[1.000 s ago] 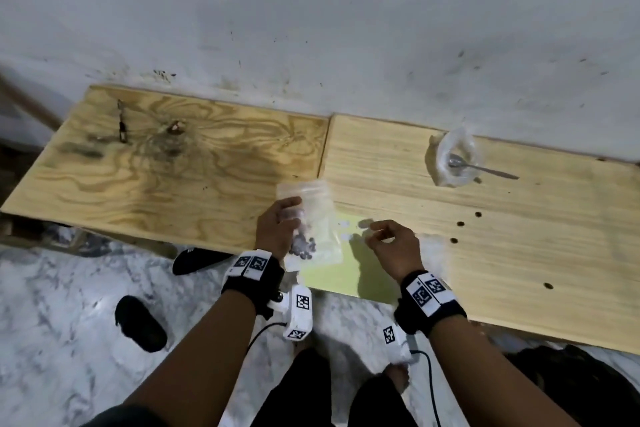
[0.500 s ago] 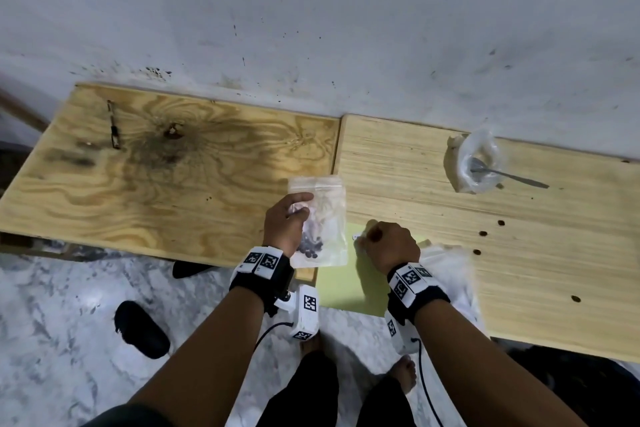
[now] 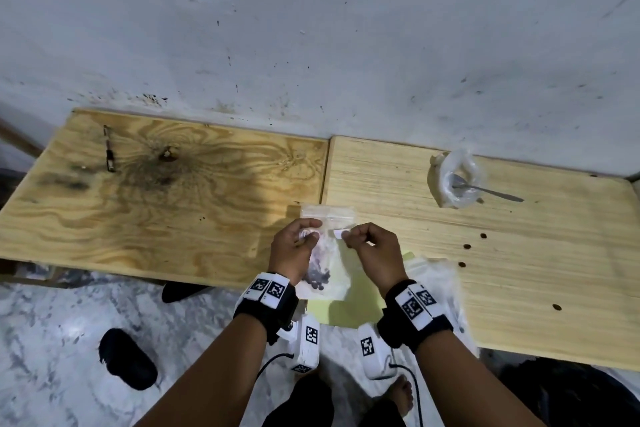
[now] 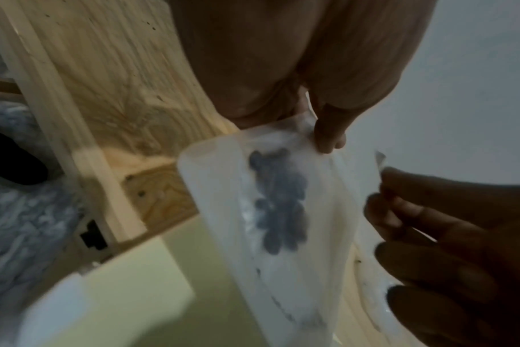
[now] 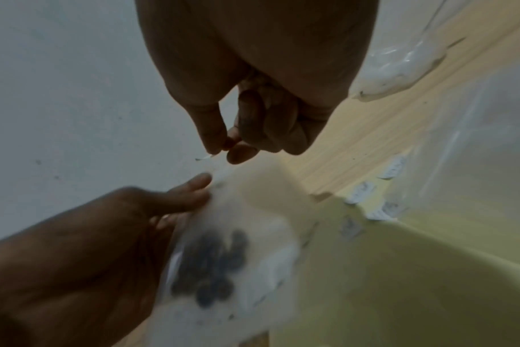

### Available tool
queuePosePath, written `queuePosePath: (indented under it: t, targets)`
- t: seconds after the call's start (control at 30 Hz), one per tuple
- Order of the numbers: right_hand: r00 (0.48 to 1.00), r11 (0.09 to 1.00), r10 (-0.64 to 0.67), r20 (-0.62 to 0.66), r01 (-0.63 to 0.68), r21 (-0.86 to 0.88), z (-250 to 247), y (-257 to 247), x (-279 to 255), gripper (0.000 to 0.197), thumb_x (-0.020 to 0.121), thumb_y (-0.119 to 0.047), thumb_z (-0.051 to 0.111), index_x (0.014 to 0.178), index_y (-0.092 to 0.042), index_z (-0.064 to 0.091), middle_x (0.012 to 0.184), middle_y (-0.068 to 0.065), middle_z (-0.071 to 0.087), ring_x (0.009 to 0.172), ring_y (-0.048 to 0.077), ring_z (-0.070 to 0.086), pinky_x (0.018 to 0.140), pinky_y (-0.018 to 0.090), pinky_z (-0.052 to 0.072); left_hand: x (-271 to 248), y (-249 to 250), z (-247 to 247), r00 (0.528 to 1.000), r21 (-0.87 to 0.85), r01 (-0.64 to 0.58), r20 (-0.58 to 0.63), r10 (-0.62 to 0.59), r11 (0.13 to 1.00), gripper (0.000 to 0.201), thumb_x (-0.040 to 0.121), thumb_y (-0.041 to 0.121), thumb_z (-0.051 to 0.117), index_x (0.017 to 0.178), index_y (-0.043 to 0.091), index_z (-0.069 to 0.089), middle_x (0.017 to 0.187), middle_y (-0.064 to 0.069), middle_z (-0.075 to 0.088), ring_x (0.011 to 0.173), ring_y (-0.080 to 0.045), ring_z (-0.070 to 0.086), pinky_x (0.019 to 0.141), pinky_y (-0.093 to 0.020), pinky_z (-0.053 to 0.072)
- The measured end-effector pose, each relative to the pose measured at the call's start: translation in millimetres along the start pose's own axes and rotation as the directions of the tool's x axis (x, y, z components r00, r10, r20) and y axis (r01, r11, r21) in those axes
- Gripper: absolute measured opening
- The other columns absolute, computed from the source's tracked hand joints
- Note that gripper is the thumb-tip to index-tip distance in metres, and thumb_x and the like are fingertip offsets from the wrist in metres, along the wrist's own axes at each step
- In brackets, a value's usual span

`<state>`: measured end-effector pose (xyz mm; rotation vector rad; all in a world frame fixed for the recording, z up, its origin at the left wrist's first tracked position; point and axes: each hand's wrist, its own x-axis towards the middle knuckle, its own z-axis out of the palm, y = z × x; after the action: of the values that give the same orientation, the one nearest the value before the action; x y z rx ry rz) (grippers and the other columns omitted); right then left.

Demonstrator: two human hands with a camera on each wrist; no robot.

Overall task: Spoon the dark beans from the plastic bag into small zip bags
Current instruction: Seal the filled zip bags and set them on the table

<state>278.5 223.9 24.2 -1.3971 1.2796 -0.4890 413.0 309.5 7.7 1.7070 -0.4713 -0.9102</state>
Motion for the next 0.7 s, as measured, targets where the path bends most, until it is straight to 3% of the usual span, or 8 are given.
queuePosePath:
  t: [0.1, 0.2, 0.33, 0.43, 0.5, 0.6, 0.7]
  targets:
    - [0.999, 0.999, -0.038, -0.024, 0.038, 0.0, 5.9, -3.2, -6.6, 0.02, 0.082, -0.017, 0.077, 0.067, -0.019, 0.065, 0.069, -0.003, 0.064, 0.067, 0.008, 0.059, 0.068, 0.019, 0.046, -8.5, 7.8, 7.1, 0.998, -0.048, -0.03, 0.059, 0.033, 0.998, 0.025, 0.089, -0.005, 0.06, 0.098, 0.016, 0.07, 0.103, 0.004, 0.071, 0.07, 0.003, 0.061, 0.064, -0.013, 0.046]
    - [0.995, 0.999, -0.045, -0.091, 0.043, -0.025, 5.4, -4.2, -9.9, 0.016, 0.083, -0.018, 0.076, 0.071, -0.014, 0.066, 0.066, -0.007, 0.064, 0.056, -0.003, 0.056, 0.059, 0.008, 0.042, -14.1, 14.4, 10.7, 0.993, -0.092, -0.053, 0.096, 0.061, 0.994, 0.026, 0.089, -0.004, 0.062, 0.101, 0.017, 0.07, 0.105, 0.003, 0.072, 0.086, 0.002, 0.065, 0.072, -0.01, 0.048]
    - [0.989, 0.997, -0.054, -0.139, 0.046, -0.055, 2.2, -6.9, -16.3, 0.014, 0.082, -0.022, 0.076, 0.073, -0.015, 0.069, 0.068, -0.007, 0.067, 0.06, 0.0, 0.059, 0.063, 0.016, 0.044, -19.2, 19.7, 11.3, 0.99, -0.129, -0.039, 0.127, 0.056, 0.991, 0.03, 0.088, -0.005, 0.063, 0.1, 0.022, 0.071, 0.106, 0.007, 0.072, 0.097, -0.002, 0.065, 0.08, -0.013, 0.048]
    - [0.985, 0.998, -0.05, -0.167, 0.043, -0.046, 0.9, -9.2, -21.6, 0.013, 0.08, -0.024, 0.078, 0.073, -0.017, 0.069, 0.07, -0.006, 0.067, 0.063, 0.003, 0.06, 0.066, 0.02, 0.042, -23.1, 23.5, 13.3, 0.993, -0.168, -0.033, 0.108, 0.051, 0.985, 0.024, 0.085, -0.003, 0.068, 0.103, 0.013, 0.071, 0.098, 0.005, 0.073, 0.087, 0.004, 0.067, 0.073, -0.009, 0.049]
    - [0.976, 0.994, -0.078, -0.203, 0.061, -0.089, 0.3, -10.9, -27.1, 0.014, 0.078, -0.029, 0.08, 0.077, -0.021, 0.069, 0.079, -0.006, 0.066, 0.072, 0.004, 0.06, 0.066, 0.019, 0.04, -24.2, 23.3, 14.4, 0.997, -0.176, -0.033, 0.069, 0.046, 0.984, 0.021, 0.082, 0.001, 0.073, 0.102, 0.008, 0.071, 0.096, 0.002, 0.073, 0.085, 0.003, 0.068, 0.07, -0.01, 0.05]
    - [0.962, 0.993, -0.085, -0.26, 0.058, -0.107, -2.6, -11.9, -33.2, 0.036, 0.071, -0.034, 0.086, 0.091, -0.023, 0.058, 0.097, -0.012, 0.051, 0.086, -0.004, 0.051, 0.066, 0.011, 0.035, -22.7, 20.5, 12.9, 0.999, -0.14, -0.03, 0.021, 0.033, 0.99, 0.017, 0.079, 0.005, 0.077, 0.095, 0.01, 0.073, 0.097, 0.002, 0.074, 0.092, -0.004, 0.068, 0.072, -0.015, 0.051]
    - [0.974, 0.999, -0.014, -0.226, 0.022, 0.032, -7.1, -7.4, -30.0, 0.048, 0.064, -0.027, 0.092, 0.088, -0.02, 0.051, 0.089, -0.009, 0.054, 0.079, 0.005, 0.053, 0.067, 0.016, 0.039, -23.0, 19.5, 10.6, 0.999, -0.111, -0.024, 0.046, 0.029, 0.994, 0.016, 0.08, 0.001, 0.075, 0.094, 0.007, 0.072, 0.094, 0.002, 0.073, 0.086, -0.001, 0.068, 0.07, -0.014, 0.052]
